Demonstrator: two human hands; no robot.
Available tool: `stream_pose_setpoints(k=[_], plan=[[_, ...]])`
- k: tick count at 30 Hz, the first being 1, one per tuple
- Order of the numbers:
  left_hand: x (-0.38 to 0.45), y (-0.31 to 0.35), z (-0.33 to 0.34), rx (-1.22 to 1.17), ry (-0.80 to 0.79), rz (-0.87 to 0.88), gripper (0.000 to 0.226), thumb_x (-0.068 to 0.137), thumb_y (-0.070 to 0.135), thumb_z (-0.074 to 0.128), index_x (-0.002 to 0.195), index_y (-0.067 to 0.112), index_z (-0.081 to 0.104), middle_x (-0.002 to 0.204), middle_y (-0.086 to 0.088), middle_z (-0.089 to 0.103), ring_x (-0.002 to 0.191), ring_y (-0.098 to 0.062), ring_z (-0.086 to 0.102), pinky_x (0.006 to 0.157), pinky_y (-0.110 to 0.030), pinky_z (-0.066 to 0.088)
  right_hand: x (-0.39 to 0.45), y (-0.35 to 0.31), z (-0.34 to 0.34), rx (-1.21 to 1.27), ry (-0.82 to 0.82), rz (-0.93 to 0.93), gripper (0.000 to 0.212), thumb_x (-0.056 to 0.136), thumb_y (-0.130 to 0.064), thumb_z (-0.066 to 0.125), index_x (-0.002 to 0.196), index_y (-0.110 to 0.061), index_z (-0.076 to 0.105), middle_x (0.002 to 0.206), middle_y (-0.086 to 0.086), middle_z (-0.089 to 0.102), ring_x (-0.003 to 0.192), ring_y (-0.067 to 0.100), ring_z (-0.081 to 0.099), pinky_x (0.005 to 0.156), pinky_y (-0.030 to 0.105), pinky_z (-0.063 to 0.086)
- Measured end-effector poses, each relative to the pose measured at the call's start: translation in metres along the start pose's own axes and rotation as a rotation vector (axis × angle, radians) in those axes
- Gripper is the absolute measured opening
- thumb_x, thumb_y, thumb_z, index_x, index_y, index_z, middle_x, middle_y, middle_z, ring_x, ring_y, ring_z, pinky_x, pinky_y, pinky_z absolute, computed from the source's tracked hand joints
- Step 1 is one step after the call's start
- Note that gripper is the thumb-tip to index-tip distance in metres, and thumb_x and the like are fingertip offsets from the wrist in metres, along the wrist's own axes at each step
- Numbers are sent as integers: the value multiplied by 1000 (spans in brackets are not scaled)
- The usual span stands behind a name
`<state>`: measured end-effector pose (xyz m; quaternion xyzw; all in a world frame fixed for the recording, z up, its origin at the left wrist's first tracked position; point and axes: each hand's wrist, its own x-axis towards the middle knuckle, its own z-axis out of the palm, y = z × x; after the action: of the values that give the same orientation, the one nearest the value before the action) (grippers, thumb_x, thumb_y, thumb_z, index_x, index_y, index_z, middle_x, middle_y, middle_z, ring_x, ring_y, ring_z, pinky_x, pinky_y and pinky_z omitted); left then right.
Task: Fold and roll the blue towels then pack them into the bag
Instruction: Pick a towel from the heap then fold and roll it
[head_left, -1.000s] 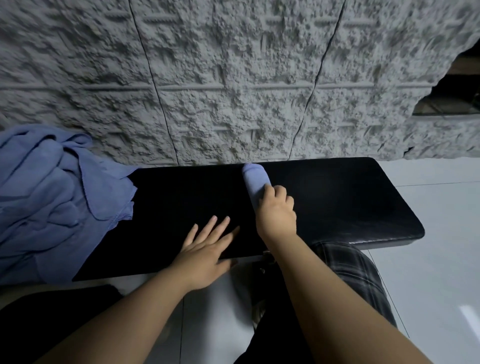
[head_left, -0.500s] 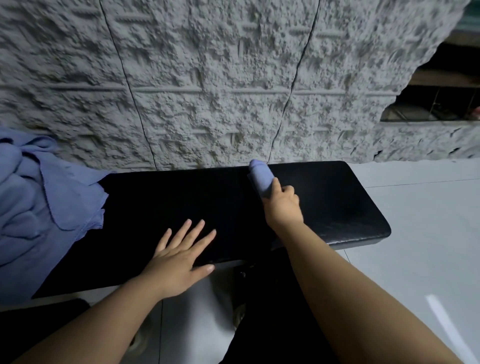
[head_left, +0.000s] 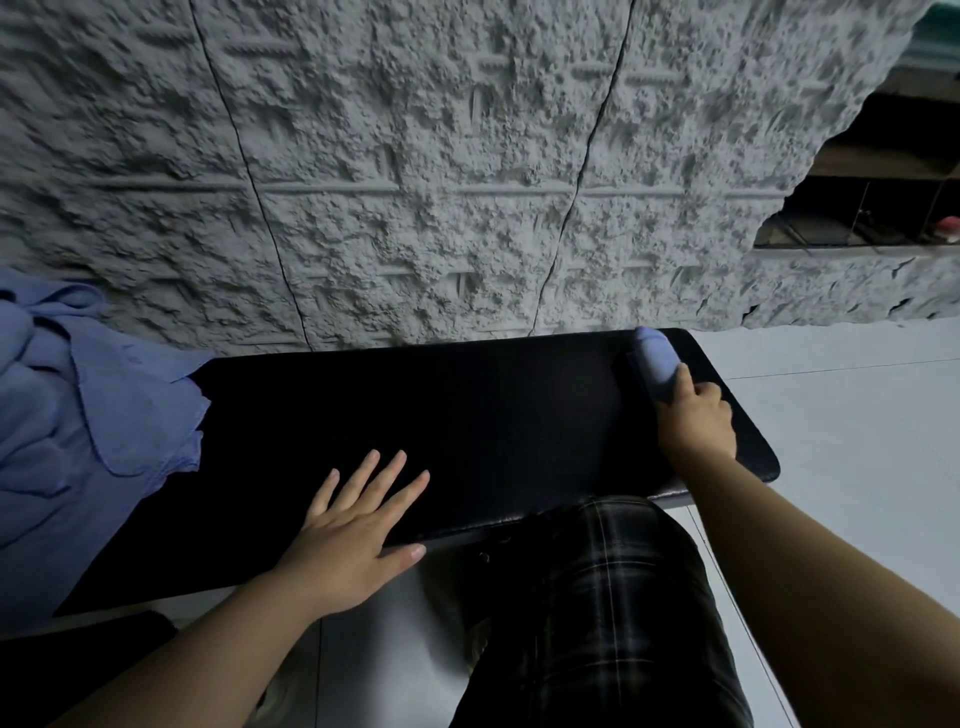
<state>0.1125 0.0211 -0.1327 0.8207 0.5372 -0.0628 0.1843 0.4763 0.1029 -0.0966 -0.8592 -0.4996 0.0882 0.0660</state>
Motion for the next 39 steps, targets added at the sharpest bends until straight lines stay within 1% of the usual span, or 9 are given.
stream_pose_setpoints(k=[5,7,9,13,16,19,23,28,39], plan=[[0,0,1,-11,24,3,70,66,75,-1,128,58,-28,143,21,-39,124,0,-46,102,-30,-30,0,2,1,-81,-4,-46,61,99,-27,39,151,-18,8,150,12,23,127,35,33,96,46,36],[0,0,2,9,25,3,69,66,75,-2,127,58,-29,142,21,-41,124,-1,-47,101,-31,-30,-2,1,2,-147,3,-92,63,98,-19,35,151,-19,2,159,1,6,139,29,22,102,46,33],[0,0,2,19,26,3,69,66,75,-3,127,58,-30,141,21,-42,124,-2,-47,102,-31,-30,-3,0,4,-233,-2,-147,65,96,-13,31,151,-21,-4,160,-7,-7,146,22,4,110,44,26],[0,0,3,28,33,-2,69,65,75,-4,126,59,-30,141,20,-42,125,-2,-47,103,-33,-28,0,-1,4,-319,-50,-200,67,96,-11,28,151,-23,-8,159,-8,-14,147,19,-7,115,43,18],[0,1,3,31,39,-6,67,64,75,-5,125,60,-29,141,20,-42,126,-3,-46,103,-33,-28,6,1,2,-327,-116,-208,64,99,-15,26,151,-23,-9,158,-8,-16,146,20,-9,116,42,17],[0,2,2,24,42,-7,70,63,75,-5,127,59,-27,143,19,-40,128,-4,-44,103,-33,-28,11,1,-1,-318,-178,-221,61,101,-26,27,151,-23,-8,158,-7,-16,146,20,-10,116,41,17],[-1,2,1,17,43,-5,70,63,74,-5,127,59,-26,143,19,-40,128,-4,-43,103,-32,-29,14,-2,-6,-274,-251,-216,63,101,-34,29,152,-23,-6,159,-6,-14,146,20,-12,116,39,11],[1,0,4,9,54,5,66,65,75,-2,126,62,-25,143,20,-39,125,-1,-46,100,-29,-32,13,4,-9,-218,-216,-213,65,100,-41,31,152,-23,-3,159,-6,-10,147,21,-6,116,42,12],[1,-1,7,12,75,-1,62,66,75,-2,121,65,-30,144,20,-37,127,-2,-43,105,-33,-26,11,10,-10,-49,-119,-187,70,97,-40,41,152,-17,4,160,-1,-2,147,22,1,116,47,14]])
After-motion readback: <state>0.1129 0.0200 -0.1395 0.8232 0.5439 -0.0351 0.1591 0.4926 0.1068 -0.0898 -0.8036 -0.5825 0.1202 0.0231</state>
